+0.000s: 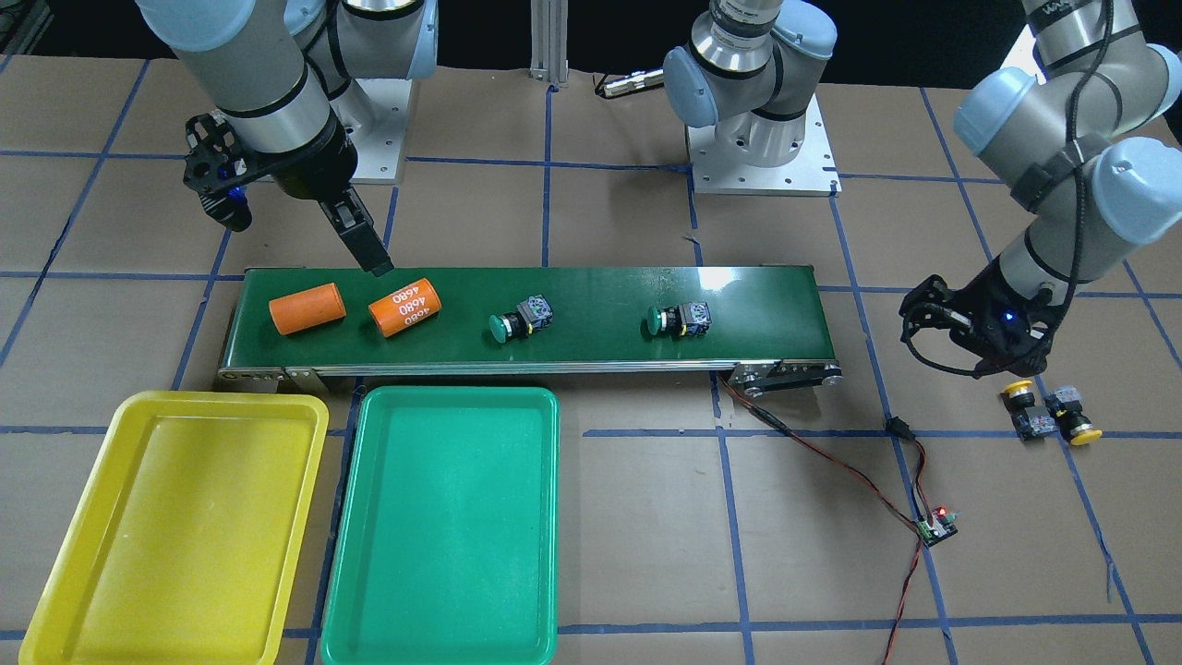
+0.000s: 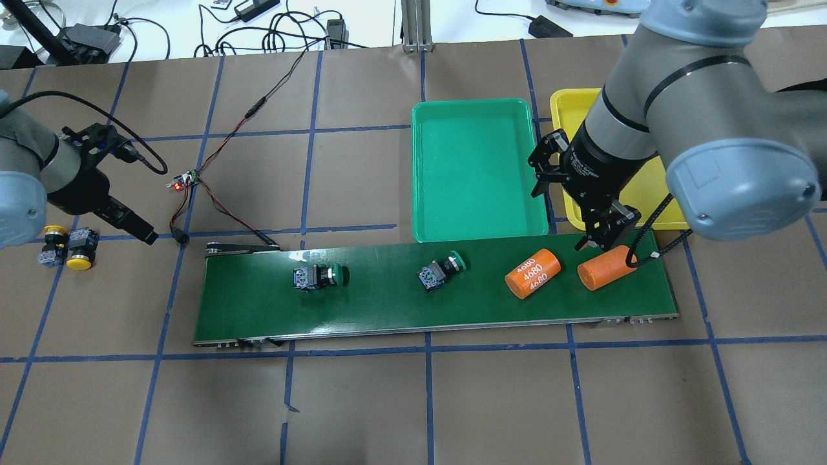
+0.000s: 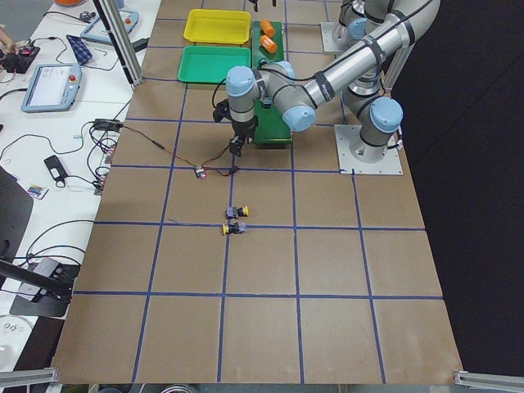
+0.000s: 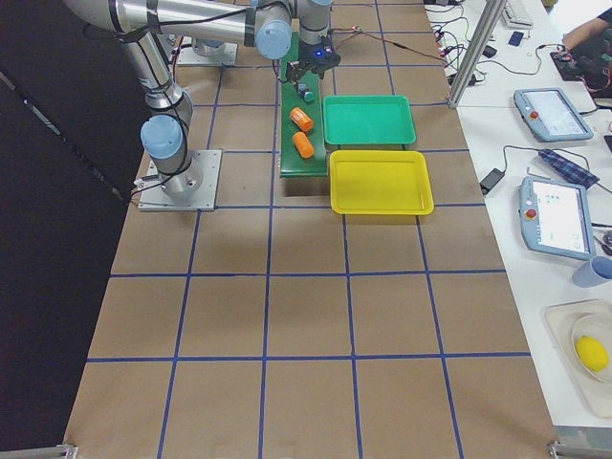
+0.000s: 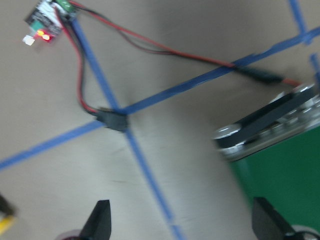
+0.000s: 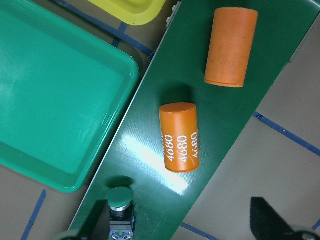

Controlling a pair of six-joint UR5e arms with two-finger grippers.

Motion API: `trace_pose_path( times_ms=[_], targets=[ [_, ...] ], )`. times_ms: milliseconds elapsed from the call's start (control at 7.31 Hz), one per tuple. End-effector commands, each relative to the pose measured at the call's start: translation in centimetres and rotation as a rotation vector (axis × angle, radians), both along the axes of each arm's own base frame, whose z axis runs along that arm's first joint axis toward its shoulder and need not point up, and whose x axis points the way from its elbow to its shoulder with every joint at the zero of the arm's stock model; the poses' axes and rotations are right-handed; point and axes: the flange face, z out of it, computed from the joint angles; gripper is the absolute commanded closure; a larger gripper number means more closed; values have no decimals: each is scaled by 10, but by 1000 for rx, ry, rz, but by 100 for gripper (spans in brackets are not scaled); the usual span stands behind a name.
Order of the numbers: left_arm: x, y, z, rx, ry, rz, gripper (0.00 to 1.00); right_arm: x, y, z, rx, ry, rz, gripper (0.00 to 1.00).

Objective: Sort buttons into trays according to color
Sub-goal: 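Grasp green button with right gripper while left gripper grasps yellow button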

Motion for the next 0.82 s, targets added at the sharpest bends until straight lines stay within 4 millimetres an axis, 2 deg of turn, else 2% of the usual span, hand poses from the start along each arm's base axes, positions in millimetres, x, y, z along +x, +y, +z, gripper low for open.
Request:
trace_pose_path(
  times_ms=[0, 137, 274, 411, 684],
  targets=[
    [75, -29, -25, -1, -21, -327, 0, 7, 7, -16, 20, 1, 9, 0],
    [108, -36, -33, 21, -36, -410, 0, 9, 10, -23, 37, 4, -24, 0],
    [128, -37, -48, 43, -24, -536, 0, 21, 13, -36, 68, 13, -38, 0],
    [141, -32, -69, 64, 8, -570, 0, 39, 10, -45, 61, 15, -16, 0],
    [165, -34, -88, 49, -9, -646, 0, 61, -15, -80, 14, -6, -10, 0]
  ],
)
